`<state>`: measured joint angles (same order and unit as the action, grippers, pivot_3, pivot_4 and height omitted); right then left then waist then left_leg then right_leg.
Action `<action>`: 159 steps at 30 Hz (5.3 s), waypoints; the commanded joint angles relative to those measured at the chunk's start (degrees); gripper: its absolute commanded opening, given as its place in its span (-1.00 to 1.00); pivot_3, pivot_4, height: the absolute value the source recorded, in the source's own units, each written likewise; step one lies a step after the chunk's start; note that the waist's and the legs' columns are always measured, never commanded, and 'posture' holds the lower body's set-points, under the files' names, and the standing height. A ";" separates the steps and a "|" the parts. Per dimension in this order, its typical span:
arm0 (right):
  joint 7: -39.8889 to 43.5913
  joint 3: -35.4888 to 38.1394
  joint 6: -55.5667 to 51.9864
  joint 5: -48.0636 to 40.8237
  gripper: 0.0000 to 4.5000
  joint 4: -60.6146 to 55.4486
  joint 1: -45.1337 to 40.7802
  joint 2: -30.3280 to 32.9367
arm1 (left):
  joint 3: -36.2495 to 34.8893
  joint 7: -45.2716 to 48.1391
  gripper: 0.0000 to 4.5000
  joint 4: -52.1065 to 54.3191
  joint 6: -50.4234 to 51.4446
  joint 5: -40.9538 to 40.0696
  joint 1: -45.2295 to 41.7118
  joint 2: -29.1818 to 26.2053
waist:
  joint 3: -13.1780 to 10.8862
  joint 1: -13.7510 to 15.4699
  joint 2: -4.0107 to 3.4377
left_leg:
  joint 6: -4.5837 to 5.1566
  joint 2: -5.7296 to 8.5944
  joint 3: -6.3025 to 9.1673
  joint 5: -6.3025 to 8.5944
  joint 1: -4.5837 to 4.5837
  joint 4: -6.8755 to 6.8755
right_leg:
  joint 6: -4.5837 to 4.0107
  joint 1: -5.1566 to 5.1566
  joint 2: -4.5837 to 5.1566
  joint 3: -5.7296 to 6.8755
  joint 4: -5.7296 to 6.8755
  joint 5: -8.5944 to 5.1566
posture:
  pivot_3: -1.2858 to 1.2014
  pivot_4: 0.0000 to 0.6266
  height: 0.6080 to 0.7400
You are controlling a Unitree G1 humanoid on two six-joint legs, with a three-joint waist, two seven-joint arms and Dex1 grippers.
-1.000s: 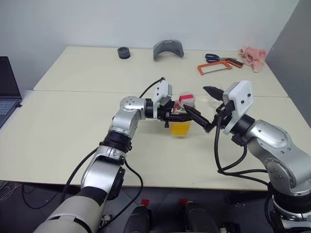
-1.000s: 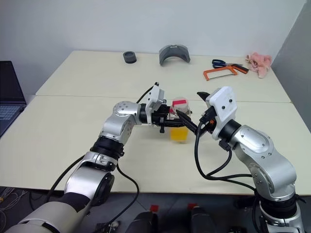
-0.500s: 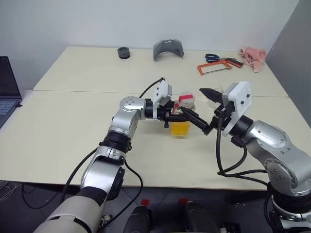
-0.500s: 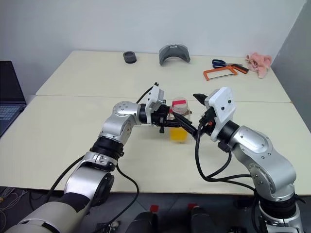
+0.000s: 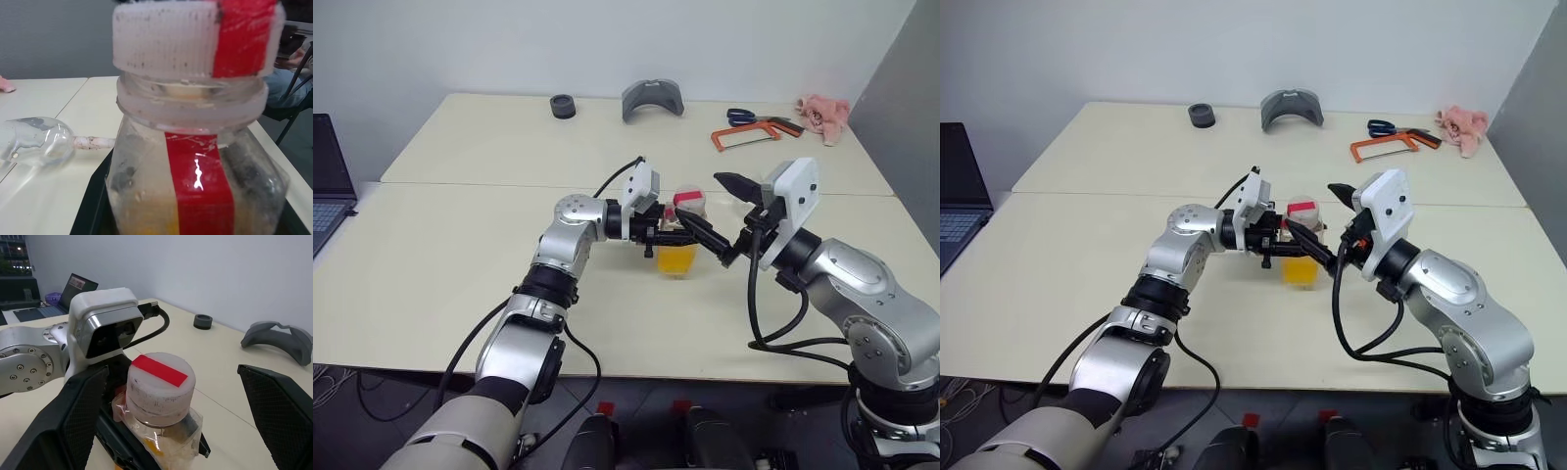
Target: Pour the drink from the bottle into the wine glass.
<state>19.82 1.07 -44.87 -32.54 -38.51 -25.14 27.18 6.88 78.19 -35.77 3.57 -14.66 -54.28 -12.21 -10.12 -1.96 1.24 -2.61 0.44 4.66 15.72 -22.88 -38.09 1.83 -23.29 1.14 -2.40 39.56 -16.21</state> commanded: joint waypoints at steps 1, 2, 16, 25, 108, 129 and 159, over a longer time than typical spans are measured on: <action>-0.45 0.86 0.66 0.58 1.00 -0.98 -0.92 0.20 | -0.29 0.10 -0.26 2.81 -0.35 -0.98 -0.49 0.12 | 0.00 0.00 0.00 | 0.00 0.00 0.00 0.00 0.00 0.00 | 0.00 0.00 0.00 0.00 0.00 0.00 | 0.03 -0.52 1.00; -0.47 0.76 0.71 0.78 1.00 -0.88 -0.95 0.27 | -0.29 0.11 -0.26 2.79 -0.37 -0.98 -0.50 0.12 | 0.00 0.00 0.00 | 0.00 0.00 0.00 0.00 0.00 0.00 | 0.00 0.00 0.00 0.00 0.00 0.00 | 0.03 -0.52 1.00; -0.45 -0.18 1.24 3.45 1.00 0.21 -2.08 -0.61 | -0.21 -0.05 -0.26 3.21 -0.27 -0.98 -0.35 0.28 | 0.00 0.00 0.00 | 0.00 0.00 0.00 0.00 0.00 0.00 | 0.00 0.00 0.00 0.00 0.00 0.00 | 0.03 -0.52 1.00; -0.82 -0.61 1.89 5.55 1.00 1.16 -2.60 -1.10 | -0.15 -0.23 -0.26 3.95 0.00 -1.01 -0.06 0.37 | 0.00 0.00 0.00 | 0.00 0.00 0.00 0.00 0.00 0.00 | 0.00 0.00 0.00 0.00 0.00 0.00 | 0.03 -0.52 1.00; 5.07 15.26 1.83 -9.04 -0.24 -2.84 10.17 6.85 | -0.68 -2.61 -0.27 10.06 3.82 -2.38 4.37 0.48 | 0.00 0.26 0.01 | 0.01 -0.04 0.03 0.00 -0.03 0.01 | 0.00 0.06 0.08 0.02 -0.04 0.00 | 0.03 -0.52 1.00; 10.95 13.13 28.33 13.23 1.00 14.55 39.89 2.80 | -3.52 -10.73 -0.27 8.19 -0.25 -0.69 4.64 -2.52 | 0.02 0.01 -0.03 | 0.00 0.00 -0.17 0.00 0.16 0.02 | 0.02 0.09 -0.10 -0.13 0.05 -0.01 | 0.03 -0.52 1.00; 11.08 -18.83 10.09 17.48 1.00 25.33 -14.60 -10.69 | -18.72 -55.47 0.13 -23.00 -13.67 6.66 -3.31 -10.74 | 0.02 0.00 0.17 | -0.25 0.04 0.07 -0.14 -0.10 -0.02 | 0.00 -0.20 0.17 0.09 0.11 0.02 | 0.03 -0.52 1.00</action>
<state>30.37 -17.82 -35.75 -15.64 -11.84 -38.53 16.97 -11.55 22.10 -59.88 -8.47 -7.65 -56.54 -22.79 -10.10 -1.96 1.41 -2.85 0.48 4.74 15.58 -22.98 -38.11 1.84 -23.50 1.30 -2.31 39.68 -16.19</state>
